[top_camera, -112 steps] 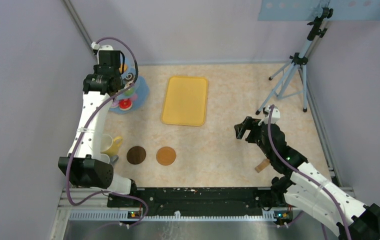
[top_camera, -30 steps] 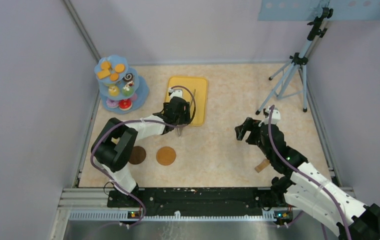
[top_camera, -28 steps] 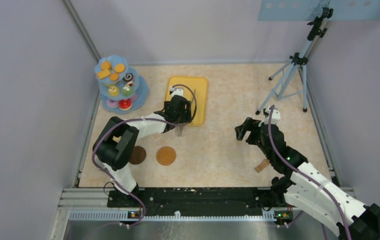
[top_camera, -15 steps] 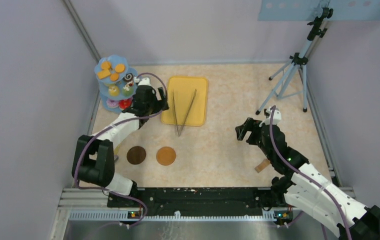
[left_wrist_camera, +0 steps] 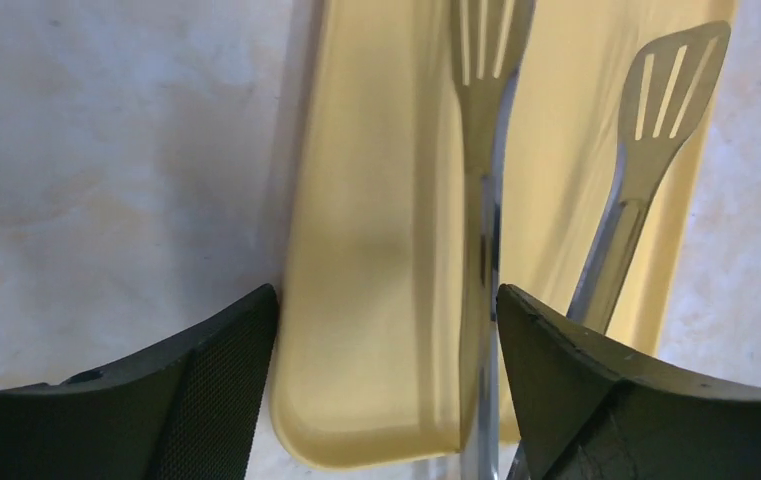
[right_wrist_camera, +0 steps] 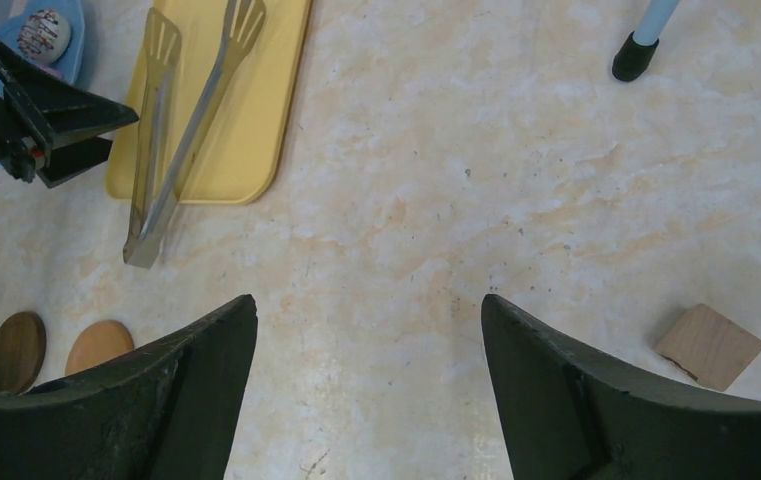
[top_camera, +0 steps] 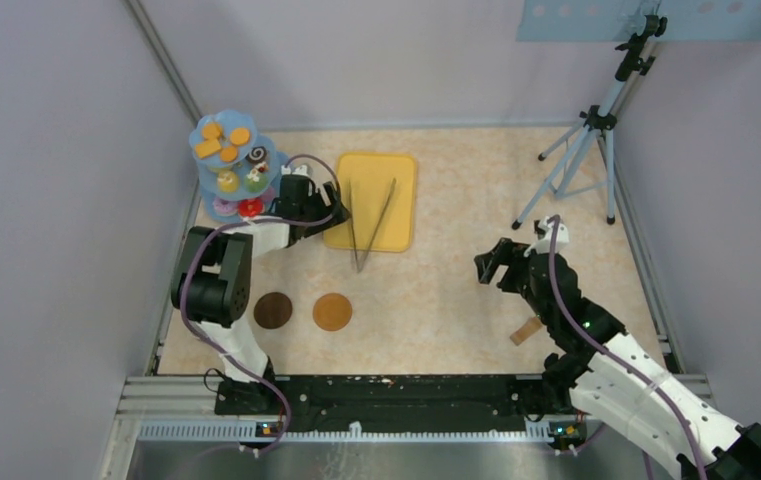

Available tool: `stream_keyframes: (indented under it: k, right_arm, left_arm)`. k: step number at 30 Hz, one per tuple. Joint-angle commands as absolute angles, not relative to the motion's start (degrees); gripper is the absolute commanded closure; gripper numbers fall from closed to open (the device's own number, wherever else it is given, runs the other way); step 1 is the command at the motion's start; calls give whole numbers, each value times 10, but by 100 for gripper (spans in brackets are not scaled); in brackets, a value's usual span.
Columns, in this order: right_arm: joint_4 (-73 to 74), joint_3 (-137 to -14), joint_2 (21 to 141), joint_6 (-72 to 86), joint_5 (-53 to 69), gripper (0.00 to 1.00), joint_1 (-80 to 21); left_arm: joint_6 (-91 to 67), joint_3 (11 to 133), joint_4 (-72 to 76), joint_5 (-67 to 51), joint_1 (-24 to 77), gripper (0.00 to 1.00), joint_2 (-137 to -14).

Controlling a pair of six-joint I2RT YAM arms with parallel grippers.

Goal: Serve the afternoon tea

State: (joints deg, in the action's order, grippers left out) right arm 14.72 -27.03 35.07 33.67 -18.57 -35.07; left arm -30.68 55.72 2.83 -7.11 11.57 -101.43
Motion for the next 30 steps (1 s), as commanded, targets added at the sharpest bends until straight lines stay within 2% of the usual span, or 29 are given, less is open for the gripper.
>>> stream_keyframes:
  k: [1, 4, 11, 17, 20, 25, 26, 30]
  right_arm:
    - [158, -296, 335, 336, -195, 19, -347]
    - [153, -293, 334, 337, -194, 19, -348]
    - [138, -287, 356, 337, -186, 19, -348]
    - [137, -296, 378, 285, -178, 17, -347]
    - [138, -297, 381, 261, -184, 16, -347]
    - [120, -281, 386, 246, -169, 16, -348]
    - [114, -277, 388, 247, -162, 16, -347]
    - [85, -259, 405, 255, -127, 16, -348]
  left_arm:
    - [-400, 514, 159, -198, 126, 19, -1049]
    - [-444, 513, 204, -221, 155, 25, -1068]
    - [-495, 593, 242, -233, 251, 25, -1148]
    - [-470, 583, 228, -225, 262, 11, -1124]
    - [-409, 556, 153, -207, 261, 2, -1043]
    - [-310, 492, -75, -156, 262, 1, -855]
    - [-298, 484, -124, -148, 263, 2, -819]
    - [-335, 480, -326, -76, 282, 13, -709]
